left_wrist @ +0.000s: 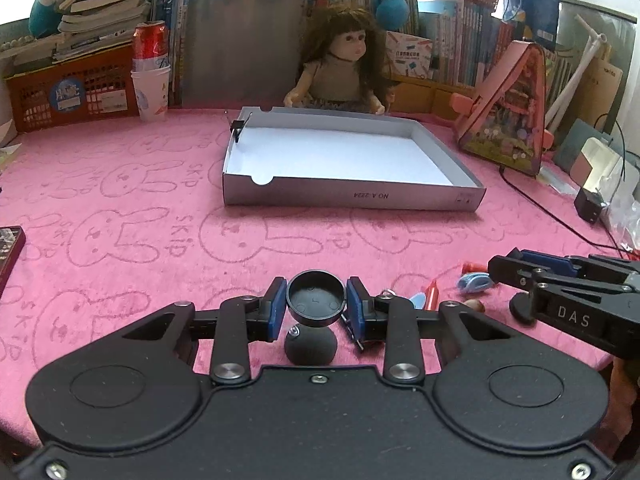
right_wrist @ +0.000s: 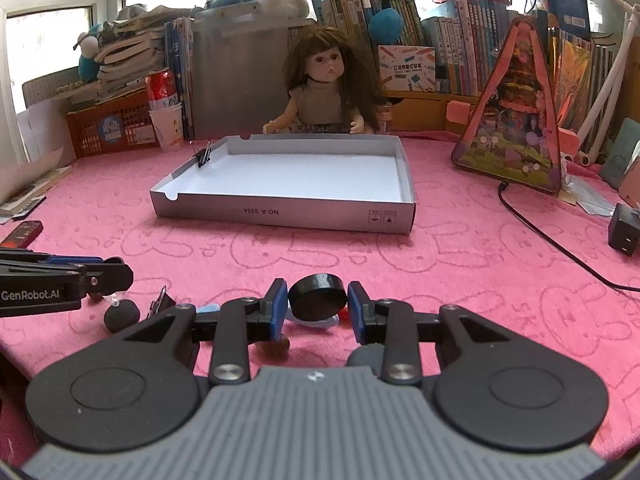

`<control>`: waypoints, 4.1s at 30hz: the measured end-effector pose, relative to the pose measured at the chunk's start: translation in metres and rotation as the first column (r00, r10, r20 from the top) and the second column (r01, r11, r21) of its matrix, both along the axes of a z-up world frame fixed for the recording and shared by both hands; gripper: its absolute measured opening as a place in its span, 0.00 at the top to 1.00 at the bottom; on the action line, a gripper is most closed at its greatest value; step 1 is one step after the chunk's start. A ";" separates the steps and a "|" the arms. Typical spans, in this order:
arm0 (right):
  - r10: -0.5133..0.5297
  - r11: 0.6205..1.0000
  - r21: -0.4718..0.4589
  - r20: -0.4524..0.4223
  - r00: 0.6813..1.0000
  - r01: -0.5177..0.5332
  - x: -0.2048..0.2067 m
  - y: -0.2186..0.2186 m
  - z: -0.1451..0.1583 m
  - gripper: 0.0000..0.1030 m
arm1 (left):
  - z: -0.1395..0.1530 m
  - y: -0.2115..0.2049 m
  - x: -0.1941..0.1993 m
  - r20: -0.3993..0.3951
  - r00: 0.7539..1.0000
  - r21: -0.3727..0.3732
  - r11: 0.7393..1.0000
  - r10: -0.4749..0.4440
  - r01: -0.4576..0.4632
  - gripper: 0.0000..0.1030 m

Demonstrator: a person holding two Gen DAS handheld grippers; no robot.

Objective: Organize rigid objects
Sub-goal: 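Carry the black disc and black container with both grippers over the white tray, then open the left gripper dropping the container into the tray while the right releases the disc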

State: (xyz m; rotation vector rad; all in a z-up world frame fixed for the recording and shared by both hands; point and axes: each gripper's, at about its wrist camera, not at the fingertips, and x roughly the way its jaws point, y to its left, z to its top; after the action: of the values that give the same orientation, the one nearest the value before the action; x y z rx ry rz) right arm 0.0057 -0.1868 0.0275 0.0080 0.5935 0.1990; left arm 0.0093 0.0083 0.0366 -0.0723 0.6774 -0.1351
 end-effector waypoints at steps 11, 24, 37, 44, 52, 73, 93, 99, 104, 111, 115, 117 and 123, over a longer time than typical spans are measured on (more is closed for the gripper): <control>-0.009 1.000 0.019 -0.016 1.000 0.010 0.008 0.000 0.001 0.64 | 0.005 0.004 0.010 0.023 1.000 -0.001 1.000 0.009 -0.009 0.71; -0.013 0.999 0.037 -0.025 1.000 0.013 0.016 -0.002 0.003 0.64 | 0.008 0.004 0.021 0.016 1.000 -0.006 1.000 0.006 -0.006 0.71; -0.039 0.987 0.151 -0.093 0.995 0.053 0.084 -0.011 0.022 0.64 | 0.029 0.008 0.096 -0.008 1.000 -0.011 1.000 0.021 -0.021 0.71; -0.036 0.980 0.185 -0.194 0.980 0.072 0.142 -0.013 0.030 0.64 | 0.030 0.011 0.155 -0.079 0.995 -0.048 0.997 0.056 -0.060 0.71; -0.053 0.991 0.108 -0.257 0.965 0.083 0.185 -0.001 0.029 0.64 | 0.013 0.001 0.197 -0.130 0.988 0.004 0.996 0.087 -0.087 0.71; -0.077 0.995 0.037 -0.288 0.955 0.091 0.208 0.012 0.004 0.63 | -0.014 -0.018 0.214 -0.140 0.987 0.067 0.996 0.076 -0.067 0.71; -0.071 0.997 0.013 -0.302 0.951 0.079 0.211 0.017 -0.005 0.58 | -0.023 -0.020 0.217 -0.156 0.986 0.065 0.997 0.056 -0.046 0.70; -0.064 0.997 0.032 -0.276 0.959 0.075 0.207 0.015 0.000 0.43 | -0.018 -0.018 0.214 -0.157 0.986 0.031 0.998 0.051 -0.046 0.56; -0.057 0.998 0.026 -0.234 0.971 0.065 0.197 0.014 0.010 0.35 | -0.008 -0.020 0.204 -0.125 0.991 0.036 0.999 0.042 -0.038 0.43; -0.046 0.998 0.034 -0.186 0.982 0.053 0.178 0.008 0.021 0.27 | 0.007 -0.018 0.181 -0.073 0.997 0.048 0.998 0.032 -0.029 0.30; -0.033 0.998 0.047 -0.154 0.987 0.041 0.165 0.003 0.028 0.24 | 0.013 -0.016 0.167 -0.057 0.998 0.048 0.999 0.029 -0.026 0.27; -0.025 0.998 0.051 -0.136 0.990 0.032 0.157 0.002 0.032 0.21 | 0.014 -0.015 0.160 -0.053 0.998 0.046 0.999 0.022 -0.019 0.27; -0.001 0.998 0.060 -0.092 0.996 0.006 0.132 -0.002 0.039 0.18 | 0.019 -0.014 0.132 -0.029 1.000 0.051 0.999 0.005 -0.004 0.23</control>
State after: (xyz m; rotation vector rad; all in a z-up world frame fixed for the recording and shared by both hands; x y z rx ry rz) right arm 0.1379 -0.1885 0.0662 0.0767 0.6791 0.2137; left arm 0.1416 -0.0056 0.0559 -0.0274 0.7093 -0.1128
